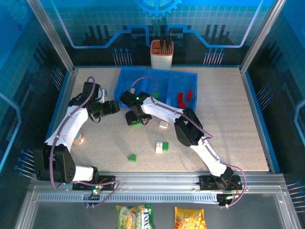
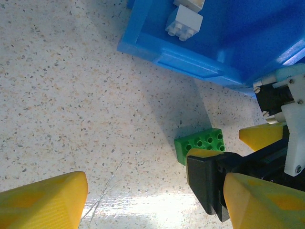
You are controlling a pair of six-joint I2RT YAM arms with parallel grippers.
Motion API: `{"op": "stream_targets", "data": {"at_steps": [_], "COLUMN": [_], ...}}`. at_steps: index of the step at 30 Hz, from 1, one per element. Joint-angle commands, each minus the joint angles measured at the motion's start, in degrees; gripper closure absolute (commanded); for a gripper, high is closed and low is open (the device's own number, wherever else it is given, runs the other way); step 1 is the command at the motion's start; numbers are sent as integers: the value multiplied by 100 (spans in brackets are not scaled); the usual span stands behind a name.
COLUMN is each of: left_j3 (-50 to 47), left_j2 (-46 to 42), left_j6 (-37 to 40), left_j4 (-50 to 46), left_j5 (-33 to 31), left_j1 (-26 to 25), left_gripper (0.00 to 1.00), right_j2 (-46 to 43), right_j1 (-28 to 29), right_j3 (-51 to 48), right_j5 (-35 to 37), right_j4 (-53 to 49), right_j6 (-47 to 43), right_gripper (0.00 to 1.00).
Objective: Sort the legos into containers by color
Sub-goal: Pick up the lego from the center of the table.
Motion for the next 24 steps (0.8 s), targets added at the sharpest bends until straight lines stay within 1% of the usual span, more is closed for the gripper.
{"op": "stream_targets", "data": {"at_steps": [1,6,12,17,21,24], "left_j3": [-107,-107,-118,-129,-136,-127], "left_j2": [-88,-93,-104,-107,-112,-112], "left_j6": [77,75,97,97,97,97], "left_j4": [38,39,23,28,19,28], "left_j5": [128,129,95,65,41,65], "left_j1": [88,91,91,91,91,95], "left_gripper": [24,24,24,24,23,24], "right_j2": [42,48,283,472,558,522], "right_j1": [135,171,171,177,174,179], "right_j3": [245,288,269,202,189,123], "right_j5": [65,43,-245,-346,-315,-288], "right_j4": [-147,-112,-15,82,82,122], "right_j6": [19,45,119,141,133,116], "right_gripper": [15,15,13,14,17,23]}}
